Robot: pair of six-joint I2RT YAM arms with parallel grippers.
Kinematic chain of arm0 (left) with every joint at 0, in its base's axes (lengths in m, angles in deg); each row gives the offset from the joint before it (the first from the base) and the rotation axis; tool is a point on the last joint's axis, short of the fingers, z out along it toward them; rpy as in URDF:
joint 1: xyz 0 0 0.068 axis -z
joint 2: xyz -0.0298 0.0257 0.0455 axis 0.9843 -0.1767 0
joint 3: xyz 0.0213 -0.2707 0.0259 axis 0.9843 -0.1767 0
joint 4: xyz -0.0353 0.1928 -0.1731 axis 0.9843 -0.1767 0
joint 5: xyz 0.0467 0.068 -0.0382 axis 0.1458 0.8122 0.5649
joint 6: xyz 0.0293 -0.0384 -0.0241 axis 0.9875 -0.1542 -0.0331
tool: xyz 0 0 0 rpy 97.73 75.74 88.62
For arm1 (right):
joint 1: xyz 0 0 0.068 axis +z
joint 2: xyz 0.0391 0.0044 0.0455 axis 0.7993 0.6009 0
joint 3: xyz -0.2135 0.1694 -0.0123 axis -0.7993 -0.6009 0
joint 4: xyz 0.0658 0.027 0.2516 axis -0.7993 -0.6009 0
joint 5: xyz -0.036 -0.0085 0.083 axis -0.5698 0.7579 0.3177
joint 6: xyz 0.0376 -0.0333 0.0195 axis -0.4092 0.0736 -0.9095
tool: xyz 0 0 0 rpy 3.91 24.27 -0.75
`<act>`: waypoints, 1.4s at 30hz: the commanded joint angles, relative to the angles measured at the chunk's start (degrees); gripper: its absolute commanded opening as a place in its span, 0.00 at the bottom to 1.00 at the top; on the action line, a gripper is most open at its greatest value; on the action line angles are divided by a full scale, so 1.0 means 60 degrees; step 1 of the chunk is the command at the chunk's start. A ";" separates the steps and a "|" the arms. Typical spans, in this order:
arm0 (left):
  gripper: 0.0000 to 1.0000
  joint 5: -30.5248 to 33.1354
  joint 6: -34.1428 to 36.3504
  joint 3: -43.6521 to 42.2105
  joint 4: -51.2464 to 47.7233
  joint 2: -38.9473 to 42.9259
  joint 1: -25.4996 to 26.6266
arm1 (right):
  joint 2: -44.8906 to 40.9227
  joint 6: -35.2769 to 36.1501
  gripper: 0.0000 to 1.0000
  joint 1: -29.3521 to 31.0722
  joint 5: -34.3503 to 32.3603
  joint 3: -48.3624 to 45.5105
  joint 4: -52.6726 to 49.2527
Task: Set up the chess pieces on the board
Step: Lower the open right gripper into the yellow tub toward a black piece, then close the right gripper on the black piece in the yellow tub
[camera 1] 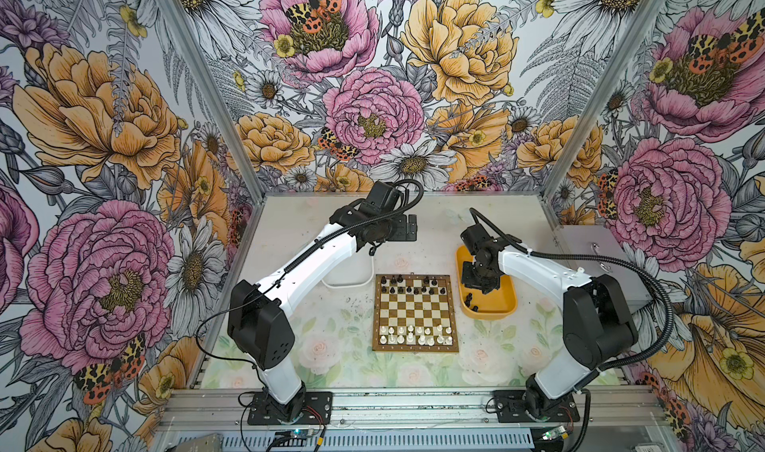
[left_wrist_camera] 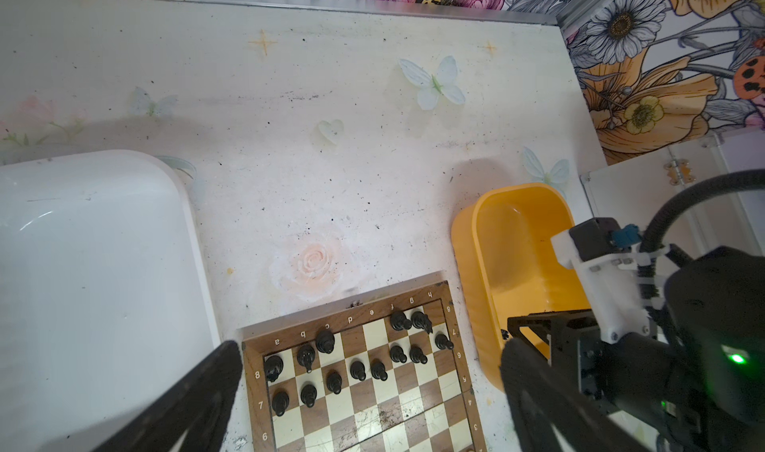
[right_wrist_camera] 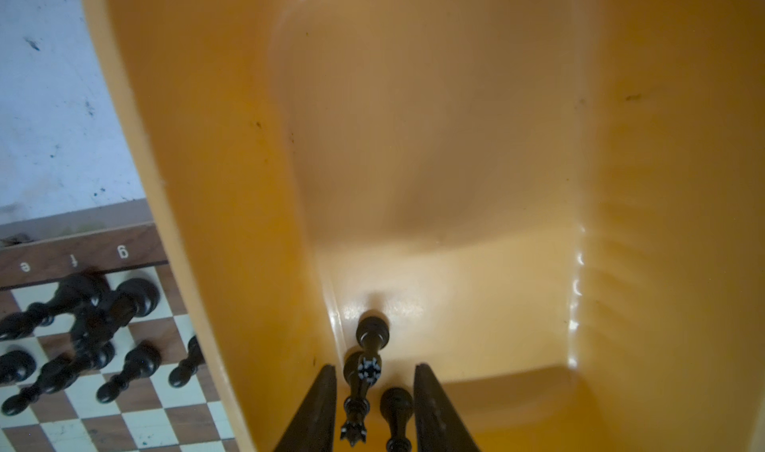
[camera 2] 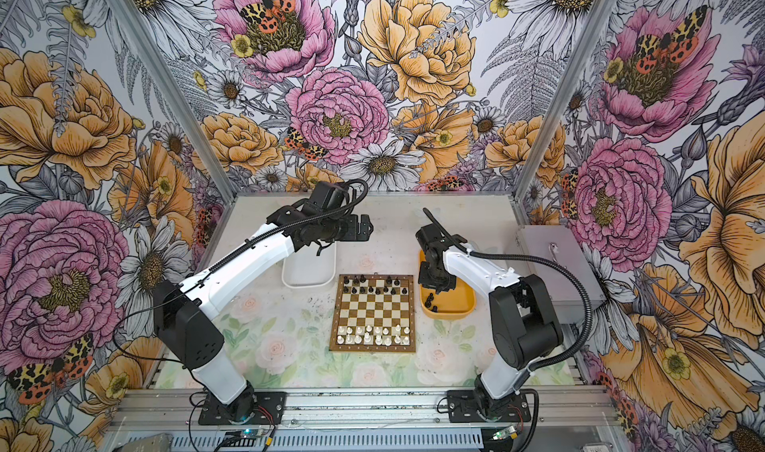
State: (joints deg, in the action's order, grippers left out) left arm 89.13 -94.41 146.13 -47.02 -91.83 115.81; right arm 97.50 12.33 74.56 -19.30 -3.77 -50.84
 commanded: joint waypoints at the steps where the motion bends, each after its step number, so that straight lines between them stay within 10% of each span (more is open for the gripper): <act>1: 0.99 0.0113 -0.0149 -0.0020 0.0167 0.0366 -0.0093 | 0.0117 -0.0008 0.34 -0.0035 0.0120 -0.0133 0.0278; 42: 0.99 0.0244 -0.0065 -0.0056 -0.0122 0.0629 -0.0299 | 0.0660 -0.0004 0.23 -0.0052 0.0376 -0.0595 0.0824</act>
State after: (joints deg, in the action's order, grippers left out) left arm 89.39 -94.85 146.04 -47.16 -90.13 114.50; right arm 100.76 12.35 74.47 -17.55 -7.51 -46.71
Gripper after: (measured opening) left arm 0.989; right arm 0.230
